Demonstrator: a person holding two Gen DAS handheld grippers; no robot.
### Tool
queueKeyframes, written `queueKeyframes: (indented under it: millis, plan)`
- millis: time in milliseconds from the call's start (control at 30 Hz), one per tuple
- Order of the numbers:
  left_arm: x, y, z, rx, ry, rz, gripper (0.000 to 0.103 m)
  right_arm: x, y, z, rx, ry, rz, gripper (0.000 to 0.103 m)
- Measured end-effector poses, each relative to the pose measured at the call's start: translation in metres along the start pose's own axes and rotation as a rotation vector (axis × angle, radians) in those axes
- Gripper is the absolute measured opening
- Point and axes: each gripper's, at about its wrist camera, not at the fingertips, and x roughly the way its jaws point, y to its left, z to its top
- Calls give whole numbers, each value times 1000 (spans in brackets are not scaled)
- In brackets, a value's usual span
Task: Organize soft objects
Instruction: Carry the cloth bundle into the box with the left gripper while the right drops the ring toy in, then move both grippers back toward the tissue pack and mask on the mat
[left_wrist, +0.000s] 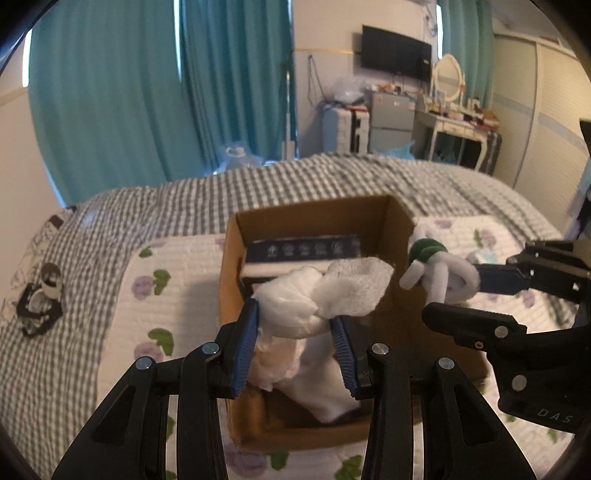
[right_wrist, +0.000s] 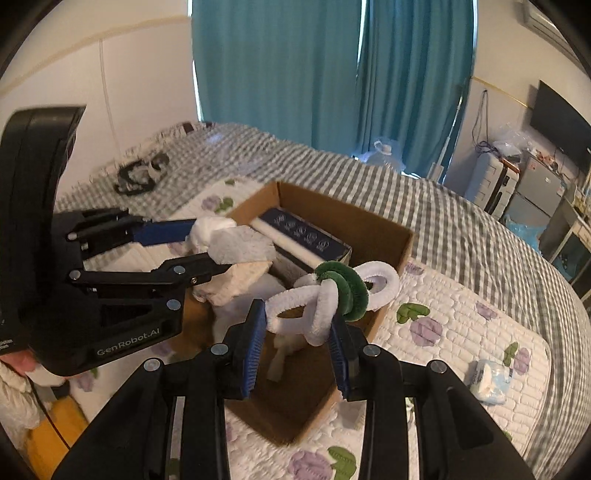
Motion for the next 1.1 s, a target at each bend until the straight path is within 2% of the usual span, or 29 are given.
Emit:
queueKeyframes:
  millis: [100, 200, 233, 300, 333, 367, 400, 500, 700, 833, 933, 1000, 1033, 1067, 1100]
  plan:
    - [6, 3, -3, 20, -12, 7, 39, 16, 7, -4, -47, 25, -10, 36]
    - [8, 6, -4, 39, -43, -16, 41, 31, 8, -7, -64, 52, -43, 38]
    - [11, 7, -3, 47, -37, -14, 42, 33, 8, -7, -60, 53, -41, 45]
    - [14, 7, -2, 63, -33, 20, 64, 35, 8, -7, -58, 52, -48, 54]
    - [14, 9, -2, 61, -38, 33, 69, 35, 8, -7, -60, 48, -62, 61]
    - [13, 11, -2, 56, -53, 40, 71, 34, 8, -7, -60, 45, -82, 66]
    - [11, 13, -1, 47, -59, 34, 71, 32, 8, -7, -58, 47, -100, 77]
    - [6, 17, 2, 18, -50, 5, 74, 20, 2, -8, -33, 26, -132, 81]
    - [-20, 10, 11, 26, -75, 68, 74, -33, -20, -6, 62, -57, -123, 84]
    - [-54, -3, 20, 19, -131, 54, 74, -81, -36, -5, 115, -124, -152, 89]
    - [-84, -25, 32, 33, -191, 56, 74, -117, -47, -8, 131, -161, -199, 92]
    - [-111, -44, 40, 26, -269, 81, 74, -151, -58, -13, 136, -192, -234, 94]
    - [-118, -49, 43, 22, -287, 85, 76, -166, -64, -16, 138, -205, -251, 94]
    - [-130, -60, 47, 11, -314, 92, 85, -178, -69, -19, 140, -214, -265, 94]
    - [-138, -69, 49, -1, -339, 91, 87, -190, -74, -22, 146, -222, -278, 95]
